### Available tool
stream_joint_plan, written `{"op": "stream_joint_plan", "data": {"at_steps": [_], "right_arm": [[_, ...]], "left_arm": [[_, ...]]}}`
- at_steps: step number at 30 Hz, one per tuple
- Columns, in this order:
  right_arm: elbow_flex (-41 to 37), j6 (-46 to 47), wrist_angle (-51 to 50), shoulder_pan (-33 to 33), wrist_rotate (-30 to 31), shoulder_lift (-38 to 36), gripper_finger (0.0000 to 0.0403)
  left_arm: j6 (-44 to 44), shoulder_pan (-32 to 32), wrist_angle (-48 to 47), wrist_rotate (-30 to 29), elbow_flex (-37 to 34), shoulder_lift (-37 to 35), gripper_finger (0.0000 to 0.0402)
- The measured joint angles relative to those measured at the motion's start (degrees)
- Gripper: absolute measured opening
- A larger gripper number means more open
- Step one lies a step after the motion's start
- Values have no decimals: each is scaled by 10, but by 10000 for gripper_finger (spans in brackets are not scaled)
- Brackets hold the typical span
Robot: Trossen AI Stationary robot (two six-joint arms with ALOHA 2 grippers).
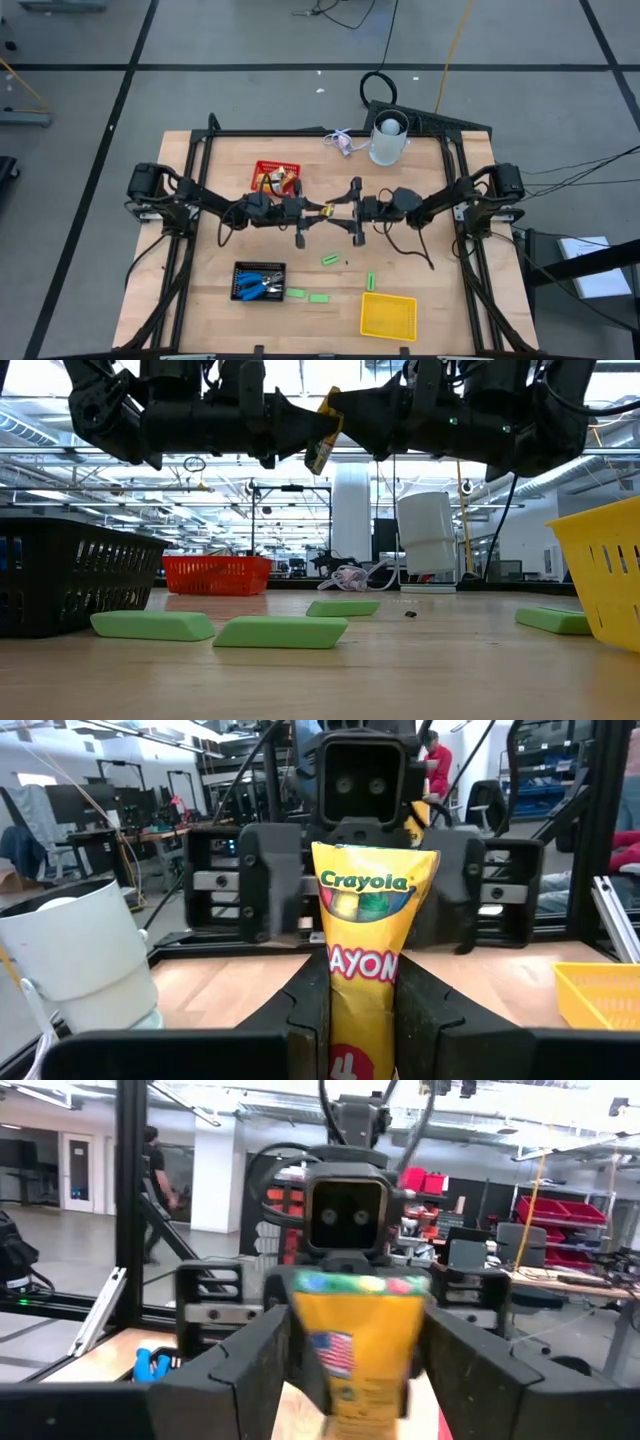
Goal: Pick & Place School Supplies
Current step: Put the crayon box into the red bin
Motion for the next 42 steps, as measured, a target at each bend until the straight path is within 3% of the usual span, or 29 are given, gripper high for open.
{"op": "stream_joint_plan", "data": {"at_steps": [18,24,35,37,42], "right_arm": [[35,-5,-62,-3,-5,-1,141],[34,-11,-81,-4,-14,-2,77],[36,-23,-90,-7,-19,-1,76],[39,-22,-96,-7,-19,1,74],[37,-16,-105,-8,-12,1,44]], "left_arm": [[-4,0,3,0,18,23,64],[-7,0,28,16,22,45,64],[20,3,25,38,15,35,64],[29,3,14,38,4,20,85],[45,12,-72,15,-29,-54,189]]}}
